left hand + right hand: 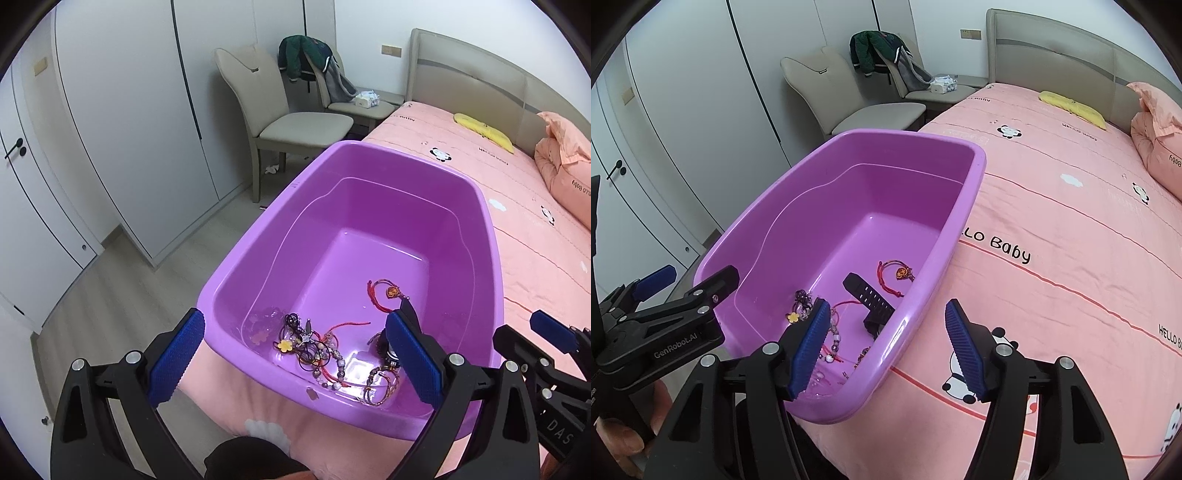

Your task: Organize jewelry

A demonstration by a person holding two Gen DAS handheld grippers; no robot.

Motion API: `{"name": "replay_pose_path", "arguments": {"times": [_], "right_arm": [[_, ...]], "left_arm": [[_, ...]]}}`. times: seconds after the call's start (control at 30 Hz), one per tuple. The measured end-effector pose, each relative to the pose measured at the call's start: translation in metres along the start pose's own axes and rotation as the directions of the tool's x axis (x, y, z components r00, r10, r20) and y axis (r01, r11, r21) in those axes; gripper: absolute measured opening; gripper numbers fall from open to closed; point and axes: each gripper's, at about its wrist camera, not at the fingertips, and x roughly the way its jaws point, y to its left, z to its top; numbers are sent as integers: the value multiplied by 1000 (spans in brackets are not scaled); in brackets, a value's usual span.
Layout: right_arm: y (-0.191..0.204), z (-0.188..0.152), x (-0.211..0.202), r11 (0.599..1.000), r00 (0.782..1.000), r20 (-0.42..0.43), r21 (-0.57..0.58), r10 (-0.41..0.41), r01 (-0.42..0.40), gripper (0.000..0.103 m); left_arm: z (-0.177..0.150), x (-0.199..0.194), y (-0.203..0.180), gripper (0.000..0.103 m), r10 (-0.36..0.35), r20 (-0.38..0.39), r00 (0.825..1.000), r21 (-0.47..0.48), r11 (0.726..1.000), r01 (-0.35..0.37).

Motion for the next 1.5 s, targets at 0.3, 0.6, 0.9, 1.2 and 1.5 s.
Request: {"name": "replay_pose_path", "arguments": {"times": [0.3,0.6,0.9,1.2,1.5], "right_arm": [[0,-4,-10,1000,1000,8,3,4,-4,62],[-5,-8,-18,1000,1000,19,15,-2,2,62],[-9,-9,-21,1000,1000,21,25,-3,3,63],[-9,-9,-22,1000,1000,23,26,-7,7,63],[-9,-9,-22,1000,1000,23,25,-9,8,63]], "left_arm": [[-4,-9,-5,97,-12,-4,1000,-3,1000,12],[-7,-14,-9,97,-16,-4,1000,1,1000,16],[-8,-15,-12,97,-20,-9,1000,5,1000,20],[-10,-15,-13,97,-23,-9,1000,6,1000,23],[-12,-17,-14,97,-18,-8,1000,6,1000,18]]}}
